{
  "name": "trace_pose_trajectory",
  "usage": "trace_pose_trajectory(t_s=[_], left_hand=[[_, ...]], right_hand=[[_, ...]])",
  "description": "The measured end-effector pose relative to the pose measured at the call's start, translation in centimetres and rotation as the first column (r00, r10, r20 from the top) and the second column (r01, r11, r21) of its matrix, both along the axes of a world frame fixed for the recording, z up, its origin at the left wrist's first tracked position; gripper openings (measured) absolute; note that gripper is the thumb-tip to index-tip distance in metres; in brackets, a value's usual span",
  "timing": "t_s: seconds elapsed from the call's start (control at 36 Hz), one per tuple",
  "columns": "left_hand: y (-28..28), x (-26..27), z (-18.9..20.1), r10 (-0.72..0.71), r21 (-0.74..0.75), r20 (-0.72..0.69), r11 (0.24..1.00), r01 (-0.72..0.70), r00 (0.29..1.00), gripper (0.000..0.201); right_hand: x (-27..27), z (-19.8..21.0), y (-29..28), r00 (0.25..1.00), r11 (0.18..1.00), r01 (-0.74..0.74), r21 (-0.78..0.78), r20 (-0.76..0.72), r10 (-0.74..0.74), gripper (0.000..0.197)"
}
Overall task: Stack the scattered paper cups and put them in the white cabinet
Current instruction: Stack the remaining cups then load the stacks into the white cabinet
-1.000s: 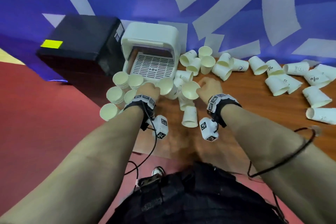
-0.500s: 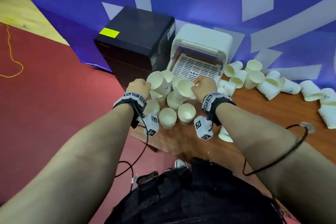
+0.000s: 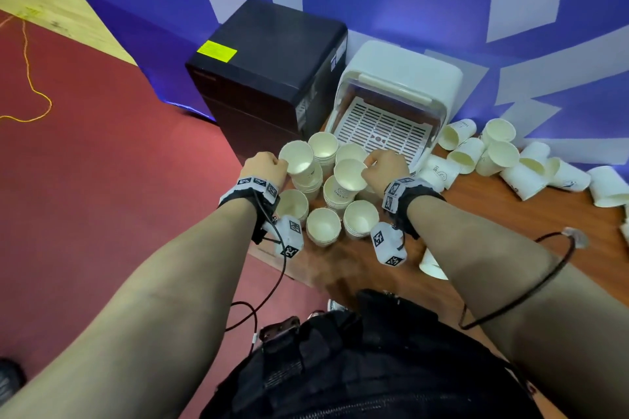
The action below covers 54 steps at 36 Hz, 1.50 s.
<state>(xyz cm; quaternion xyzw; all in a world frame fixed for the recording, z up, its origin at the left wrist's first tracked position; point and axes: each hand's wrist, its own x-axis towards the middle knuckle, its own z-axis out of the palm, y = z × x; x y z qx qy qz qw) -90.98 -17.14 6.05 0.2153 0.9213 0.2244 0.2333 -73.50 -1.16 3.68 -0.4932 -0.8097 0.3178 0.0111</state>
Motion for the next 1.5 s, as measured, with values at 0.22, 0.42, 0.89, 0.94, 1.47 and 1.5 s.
trace_pose_trajectory(t_s=[0.22,0.42,0.89,0.94,1.47,1.5], left_hand=[[-0.1,-0.1,-0.8,-0.019,-0.045,0.024,0.999,0.021,1.000,0.020],[0.0,-0.3,-1.1,-0.004,-0.059,0.027,0.998,0.005,1.000,0.024],[0.6,1.8,-1.4,-0.136,-0.112,0.041,0.984,0.140,0.990,0.017],[0.8,2.4,-1.2,-0.165,-0.111,0.023,0.980,0.167,0.986,0.019],[7.3,15.9,-1.2,-0.546,-0.089,-0.002,0.834,0.544,0.837,0.027],[7.7,16.8,-1.3,-0.548,-0.086,0.007,0.833,0.547,0.836,0.027]], right_hand=[[-0.5,-0.7,-0.3,1.000,1.000,-0.010,-0.006,0.020,0.010,0.022],[-0.8,-1.1,-0.6,1.000,1.000,-0.013,0.019,0.016,0.012,0.015],[3.5,0.1,-1.6,1.000,0.999,0.011,0.052,0.022,-0.012,0.024],[4.8,0.3,-1.8,0.999,0.998,0.026,0.056,0.033,-0.027,0.024],[22.3,0.3,-2.9,0.934,0.941,0.339,0.006,0.119,-0.337,0.020],[23.3,0.3,-2.7,0.929,0.936,0.353,0.007,0.122,-0.351,0.019]])
